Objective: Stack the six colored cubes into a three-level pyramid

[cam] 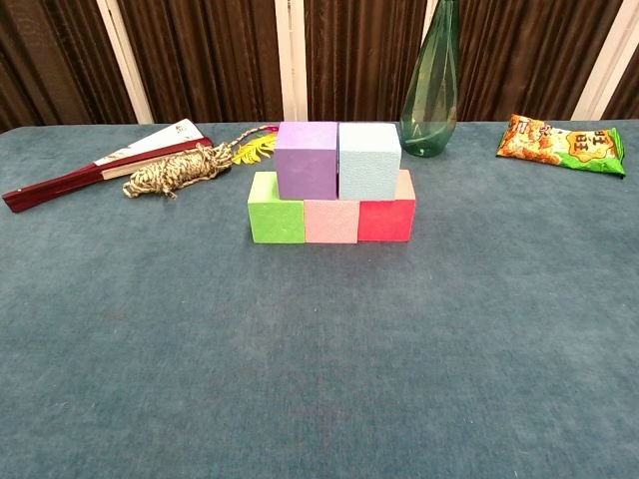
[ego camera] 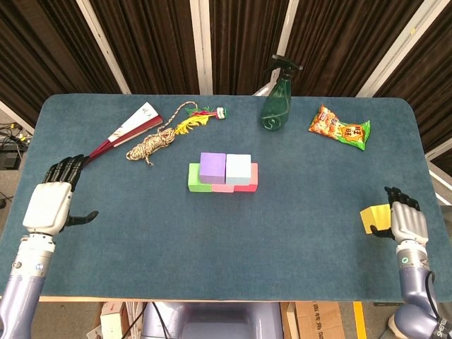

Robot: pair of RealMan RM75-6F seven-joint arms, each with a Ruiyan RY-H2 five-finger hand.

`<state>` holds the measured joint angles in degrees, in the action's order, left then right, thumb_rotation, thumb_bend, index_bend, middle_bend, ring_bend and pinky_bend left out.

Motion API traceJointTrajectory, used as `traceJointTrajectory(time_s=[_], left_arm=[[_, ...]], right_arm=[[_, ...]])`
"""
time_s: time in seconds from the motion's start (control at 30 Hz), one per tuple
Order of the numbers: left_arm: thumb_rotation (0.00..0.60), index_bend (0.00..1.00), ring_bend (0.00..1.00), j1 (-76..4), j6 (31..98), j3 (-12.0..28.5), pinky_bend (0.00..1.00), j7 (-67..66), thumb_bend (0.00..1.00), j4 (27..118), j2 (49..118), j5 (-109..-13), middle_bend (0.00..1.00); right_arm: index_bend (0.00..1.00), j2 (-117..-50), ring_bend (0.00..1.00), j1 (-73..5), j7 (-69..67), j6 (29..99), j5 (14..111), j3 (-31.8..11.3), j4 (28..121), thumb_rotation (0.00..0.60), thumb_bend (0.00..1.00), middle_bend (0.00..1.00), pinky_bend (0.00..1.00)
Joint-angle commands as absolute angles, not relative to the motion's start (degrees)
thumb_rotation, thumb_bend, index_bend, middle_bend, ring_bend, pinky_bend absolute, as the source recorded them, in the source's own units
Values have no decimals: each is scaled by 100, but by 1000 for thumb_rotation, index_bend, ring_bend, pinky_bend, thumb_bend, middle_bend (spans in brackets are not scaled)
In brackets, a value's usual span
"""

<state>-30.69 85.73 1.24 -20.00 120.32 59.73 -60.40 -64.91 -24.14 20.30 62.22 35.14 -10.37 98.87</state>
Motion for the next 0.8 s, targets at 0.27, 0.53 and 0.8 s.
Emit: traceJointTrajectory(time_s=[0.27,0.53,0.8], left_arm=[[600,0,48,-2910,8403,290,85,-1996,166,12054,5946,-6100,35],[600,0,48,-2810,8302,409,85,-2022,167,12053,5969,-6125,35],[600,0,48,-2745,8214,498,85,-2034,167,12054,5977,-6117,35]], right_arm=[[0,-6638,0,-2631,2385,5964,3106,-836,9794,600,289,0,0],[0,-6826,0,-2704,2696,6162,3237,-662,9256,600,290,0,0],[0,-7015,0,-2757,2897,6045,3142,-582,8707,600,289,0,0]])
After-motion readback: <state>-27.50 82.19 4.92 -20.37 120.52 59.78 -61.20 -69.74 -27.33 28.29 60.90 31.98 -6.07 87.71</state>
